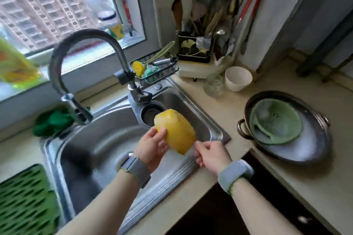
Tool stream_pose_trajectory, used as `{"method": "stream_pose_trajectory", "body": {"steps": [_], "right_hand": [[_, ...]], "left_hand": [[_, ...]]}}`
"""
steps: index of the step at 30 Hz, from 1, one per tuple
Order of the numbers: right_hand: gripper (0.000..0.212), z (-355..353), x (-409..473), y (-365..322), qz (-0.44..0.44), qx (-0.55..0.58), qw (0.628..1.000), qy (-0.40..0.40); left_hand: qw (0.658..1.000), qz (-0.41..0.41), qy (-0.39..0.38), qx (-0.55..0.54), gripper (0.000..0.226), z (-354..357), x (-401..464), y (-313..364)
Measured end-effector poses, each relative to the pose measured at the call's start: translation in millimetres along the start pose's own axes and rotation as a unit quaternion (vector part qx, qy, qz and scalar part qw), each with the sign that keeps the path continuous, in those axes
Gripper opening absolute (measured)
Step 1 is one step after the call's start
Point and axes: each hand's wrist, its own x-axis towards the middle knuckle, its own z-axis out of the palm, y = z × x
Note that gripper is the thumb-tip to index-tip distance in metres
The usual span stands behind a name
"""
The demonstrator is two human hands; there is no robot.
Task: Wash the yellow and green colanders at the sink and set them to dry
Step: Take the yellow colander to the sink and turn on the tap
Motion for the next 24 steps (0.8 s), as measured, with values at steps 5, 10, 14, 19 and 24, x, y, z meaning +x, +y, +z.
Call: {"method": "stream_pose_trajectory", "body": {"steps": [5, 10, 14, 19, 24], "right_hand": [[0.033, 70, 13, -33, -0.042, 0.013, 0.999, -0.001], [0.033, 132, 44, -69, -0.090, -0.060, 0.994, -0.012], [0.064, 164, 80, -110, -0.095, -0.114, 0.989, 0.006], [0.070, 189, 127, -141, -0.077, -0.128, 0.988, 0.037], [0.047, 191, 150, -148, -0.050, -0.199, 0.978, 0.036]], "left_hand": [[0.995, 0.002, 0.088, 0.036, 0.009, -84, -9, 11], [0.984, 0.011, 0.177, 0.034, 0.011, -144, -10, 25], [0.978, 0.021, 0.207, 0.000, 0.011, -170, -8, 35], [0.970, 0.036, 0.237, -0.041, 0.013, -183, 0, 38], [0.965, 0.038, 0.252, -0.058, 0.018, -182, 12, 41]]}}
